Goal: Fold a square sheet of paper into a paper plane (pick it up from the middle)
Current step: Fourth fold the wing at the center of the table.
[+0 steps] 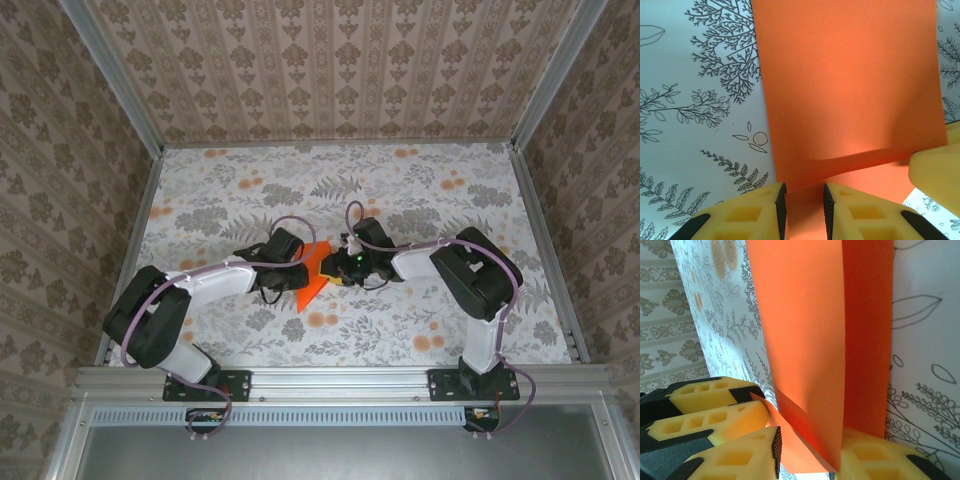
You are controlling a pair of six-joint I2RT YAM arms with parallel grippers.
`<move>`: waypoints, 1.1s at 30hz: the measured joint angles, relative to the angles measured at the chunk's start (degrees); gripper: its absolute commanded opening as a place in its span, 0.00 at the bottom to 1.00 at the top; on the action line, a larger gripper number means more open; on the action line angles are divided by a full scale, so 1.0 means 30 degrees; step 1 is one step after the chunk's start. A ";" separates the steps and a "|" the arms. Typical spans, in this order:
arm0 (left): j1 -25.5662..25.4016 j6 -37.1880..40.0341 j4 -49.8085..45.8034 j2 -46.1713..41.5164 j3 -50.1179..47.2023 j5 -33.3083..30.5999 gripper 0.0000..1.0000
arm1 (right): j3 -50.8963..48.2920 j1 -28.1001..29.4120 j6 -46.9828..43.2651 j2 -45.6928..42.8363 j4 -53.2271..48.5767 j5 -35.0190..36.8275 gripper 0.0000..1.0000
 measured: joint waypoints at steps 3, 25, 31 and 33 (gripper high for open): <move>0.0102 0.0000 -0.0044 0.0000 0.0000 -0.0036 0.29 | 0.0000 0.0000 0.0299 0.0007 0.0357 0.0007 0.26; 0.0546 -0.0124 -0.0401 -0.0379 -0.0007 -0.0051 0.38 | -0.0066 0.0058 0.1319 0.0495 0.1137 0.0204 0.01; 0.0583 0.0532 -0.0947 -0.2455 0.0000 -0.0306 0.61 | 0.0146 -0.0175 -0.0641 -0.2579 -0.2936 0.2390 0.00; 0.0583 0.0889 -0.0933 -0.3177 0.0000 -0.0364 0.69 | 0.0437 -0.0182 -0.1180 -0.3774 -0.4240 0.3490 0.00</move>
